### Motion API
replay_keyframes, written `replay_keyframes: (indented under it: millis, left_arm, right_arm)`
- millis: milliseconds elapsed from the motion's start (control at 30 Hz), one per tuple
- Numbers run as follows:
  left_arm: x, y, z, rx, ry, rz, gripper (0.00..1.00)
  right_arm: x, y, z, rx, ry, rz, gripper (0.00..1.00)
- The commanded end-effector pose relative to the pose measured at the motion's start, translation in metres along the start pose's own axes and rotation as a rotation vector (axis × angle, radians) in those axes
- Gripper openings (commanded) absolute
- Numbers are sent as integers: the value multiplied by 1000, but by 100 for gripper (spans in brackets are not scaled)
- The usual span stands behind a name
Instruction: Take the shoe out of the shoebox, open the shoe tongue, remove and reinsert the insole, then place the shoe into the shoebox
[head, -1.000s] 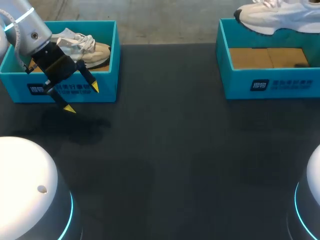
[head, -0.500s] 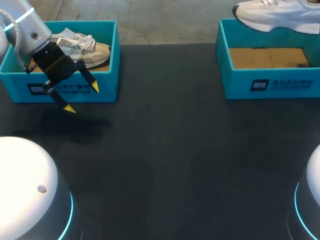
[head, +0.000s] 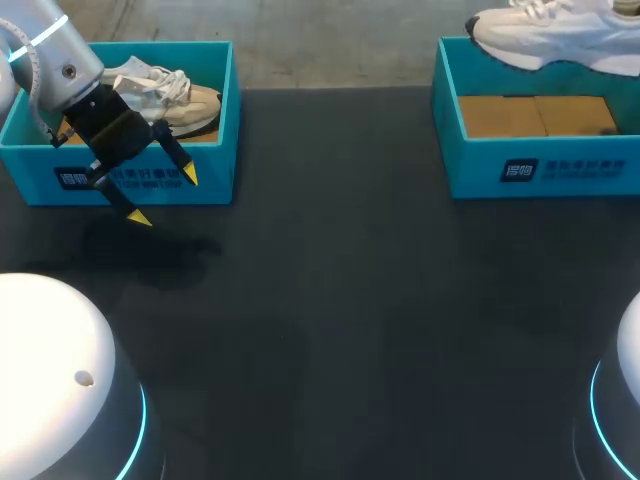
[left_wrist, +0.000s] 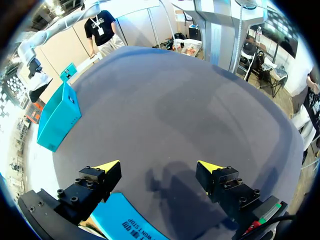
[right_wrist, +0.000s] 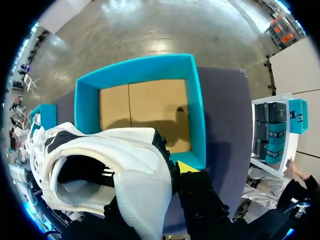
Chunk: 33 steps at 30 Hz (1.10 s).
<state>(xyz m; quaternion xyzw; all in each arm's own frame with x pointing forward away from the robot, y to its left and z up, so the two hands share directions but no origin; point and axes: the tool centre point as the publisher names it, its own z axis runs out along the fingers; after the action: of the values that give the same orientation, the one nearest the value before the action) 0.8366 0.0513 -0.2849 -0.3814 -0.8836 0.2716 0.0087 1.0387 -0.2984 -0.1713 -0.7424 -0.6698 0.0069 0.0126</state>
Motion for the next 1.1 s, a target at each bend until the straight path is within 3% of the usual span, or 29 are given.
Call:
replay_keyframes:
  millis: [33,300,1100]
  left_arm:
    - [-1,0,-1,-1,5,0,100]
    - [-1,0,-1,-1,5,0,100]
    - [-1,0,-1,-1,5,0,100]
  right_arm:
    - [3,0,10,-5,4,-1,0]
    - [-2,3,23,-10,31,15,0]
    - [-12,-1,29,-14,17,41,0]
